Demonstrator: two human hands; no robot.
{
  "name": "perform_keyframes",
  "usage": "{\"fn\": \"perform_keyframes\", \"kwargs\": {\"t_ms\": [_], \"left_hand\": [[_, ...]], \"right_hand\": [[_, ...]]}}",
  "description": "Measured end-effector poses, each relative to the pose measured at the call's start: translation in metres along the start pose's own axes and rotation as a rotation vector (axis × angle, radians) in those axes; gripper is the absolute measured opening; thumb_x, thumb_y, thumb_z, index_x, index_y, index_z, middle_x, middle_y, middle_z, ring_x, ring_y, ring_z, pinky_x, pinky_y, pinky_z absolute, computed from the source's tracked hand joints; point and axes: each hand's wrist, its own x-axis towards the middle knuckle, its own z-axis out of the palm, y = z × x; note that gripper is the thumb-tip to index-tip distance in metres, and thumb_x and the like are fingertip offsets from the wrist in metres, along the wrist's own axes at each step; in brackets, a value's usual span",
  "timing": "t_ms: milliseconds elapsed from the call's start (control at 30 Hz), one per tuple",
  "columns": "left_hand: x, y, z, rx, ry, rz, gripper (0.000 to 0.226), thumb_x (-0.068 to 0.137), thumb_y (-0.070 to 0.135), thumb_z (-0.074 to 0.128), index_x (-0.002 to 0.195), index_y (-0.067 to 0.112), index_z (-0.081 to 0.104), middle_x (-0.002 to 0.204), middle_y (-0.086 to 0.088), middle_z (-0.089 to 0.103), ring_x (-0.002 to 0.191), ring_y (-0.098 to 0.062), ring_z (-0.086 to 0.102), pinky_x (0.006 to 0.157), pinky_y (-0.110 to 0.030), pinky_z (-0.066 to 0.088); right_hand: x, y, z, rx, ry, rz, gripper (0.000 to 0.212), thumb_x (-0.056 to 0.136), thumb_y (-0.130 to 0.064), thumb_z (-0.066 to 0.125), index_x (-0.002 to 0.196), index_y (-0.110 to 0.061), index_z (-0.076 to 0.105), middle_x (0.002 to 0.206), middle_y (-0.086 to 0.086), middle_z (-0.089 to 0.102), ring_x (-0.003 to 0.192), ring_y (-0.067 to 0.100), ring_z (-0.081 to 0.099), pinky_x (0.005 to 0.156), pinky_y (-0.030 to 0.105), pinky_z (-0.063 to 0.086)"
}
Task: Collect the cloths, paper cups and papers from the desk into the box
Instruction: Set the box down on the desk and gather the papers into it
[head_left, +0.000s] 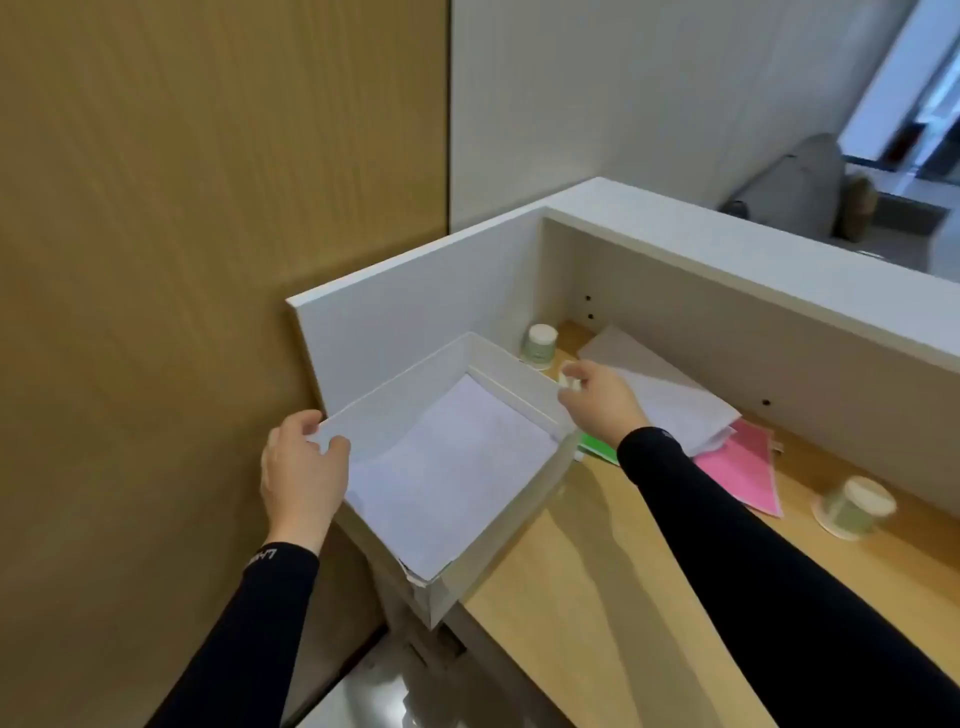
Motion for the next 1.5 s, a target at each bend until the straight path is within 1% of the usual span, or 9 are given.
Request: {"fn": "perform_keyframes", "kwargs": {"t_ms": [100, 233, 433, 567, 700, 967, 1233, 1400, 1500], "left_hand": [[-0.004, -0.008, -0.002, 0.117, 0.046, -0.194, 0.050, 0.080, 0.021, 0.063, 0.125, 0.006, 0.046, 0.121, -0.014, 0.051, 0.105, -0.034, 0.052, 0.084, -0.041, 0.043], [-0.013, -0.016, 0.003, 0.215, -0.287, -0.310, 0.018, 0.085, 0.022, 0.052, 0.077, 0.008, 0.060, 0.072, -0.008, 0.063, 0.066, -0.027, 0.059, 0.053, -0.029, 0.039], [-0.015, -0.013, 0.000, 0.392, -0.215, -0.174, 0.026, 0.085, 0.013, 0.043, 0.060, 0.012, 0.051, 0.063, -0.005, 0.055, 0.064, -0.028, 0.051, 0.050, -0.030, 0.031], [-0.006, 0.002, -0.002, 0.429, -0.218, -0.025, 0.029, 0.085, 0.013, 0.041, 0.059, 0.011, 0.054, 0.063, -0.005, 0.057, 0.062, -0.027, 0.052, 0.050, -0.030, 0.029], [0.000, 0.034, 0.026, 0.460, -0.341, 0.199, 0.034, 0.088, 0.016, 0.040, 0.054, 0.014, 0.043, 0.056, -0.003, 0.048, 0.055, -0.022, 0.044, 0.048, -0.030, 0.026], [-0.048, 0.079, 0.117, 0.473, -0.654, 0.499, 0.024, 0.090, 0.016, 0.039, 0.068, 0.010, 0.046, 0.074, -0.008, 0.049, 0.075, -0.030, 0.047, 0.062, -0.032, 0.030], [-0.099, 0.096, 0.148, 0.393, -0.804, 0.727, 0.025, 0.088, 0.007, 0.040, 0.067, 0.015, 0.052, 0.077, -0.006, 0.055, 0.073, -0.026, 0.045, 0.065, -0.032, 0.037], [-0.098, 0.097, 0.145, 0.364, -0.839, 0.713, 0.020, 0.085, 0.012, 0.043, 0.073, 0.015, 0.059, 0.082, -0.008, 0.065, 0.075, -0.028, 0.052, 0.070, -0.034, 0.045], [-0.090, 0.091, 0.140, 0.319, -0.872, 0.604, 0.023, 0.085, 0.021, 0.048, 0.095, 0.016, 0.068, 0.092, -0.007, 0.069, 0.086, -0.029, 0.062, 0.071, -0.033, 0.048]], "right_hand": [[0.018, 0.007, 0.003, -0.115, -0.073, 0.052, 0.059, 0.086, -0.017, 0.054, 0.142, -0.012, 0.033, 0.138, 0.014, 0.049, 0.123, 0.031, 0.047, 0.097, 0.035, 0.038], [0.031, 0.013, 0.018, -0.252, -0.177, 0.097, 0.058, 0.089, -0.020, 0.053, 0.139, -0.003, 0.031, 0.130, 0.020, 0.054, 0.116, 0.034, 0.052, 0.088, 0.035, 0.043], [0.015, 0.030, 0.010, -0.348, 0.013, 0.033, 0.021, 0.082, 0.000, 0.050, 0.098, 0.002, 0.063, 0.093, 0.018, 0.067, 0.085, 0.034, 0.060, 0.070, 0.031, 0.045], [-0.033, 0.051, -0.021, -0.319, 0.068, 0.062, 0.013, 0.068, 0.003, 0.048, 0.065, -0.006, 0.056, 0.059, 0.007, 0.052, 0.065, 0.031, 0.052, 0.054, 0.030, 0.041], [-0.100, 0.078, -0.054, -0.241, 0.092, 0.229, 0.045, 0.071, 0.003, 0.050, 0.111, -0.011, 0.066, 0.080, 0.007, 0.069, 0.075, 0.024, 0.063, 0.061, 0.026, 0.048], [-0.245, 0.117, -0.080, -0.166, 0.228, 0.664, 0.022, 0.067, -0.004, 0.045, 0.081, -0.016, 0.058, 0.069, 0.006, 0.066, 0.063, 0.025, 0.059, 0.048, 0.028, 0.038], [-0.328, 0.128, -0.066, -0.146, 0.432, 0.880, 0.034, 0.066, -0.001, 0.046, 0.096, 0.009, 0.059, 0.098, 0.028, 0.065, 0.061, 0.030, 0.048, 0.058, 0.028, 0.030], [-0.329, 0.126, -0.068, -0.131, 0.401, 0.949, 0.022, 0.077, -0.014, 0.051, 0.097, -0.005, 0.053, 0.092, 0.013, 0.064, 0.072, 0.025, 0.055, 0.063, 0.036, 0.047], [-0.309, 0.122, -0.078, -0.136, 0.547, 0.850, 0.050, 0.080, -0.028, 0.056, 0.127, -0.012, 0.047, 0.118, 0.012, 0.060, 0.096, 0.026, 0.058, 0.070, 0.032, 0.042]]}}
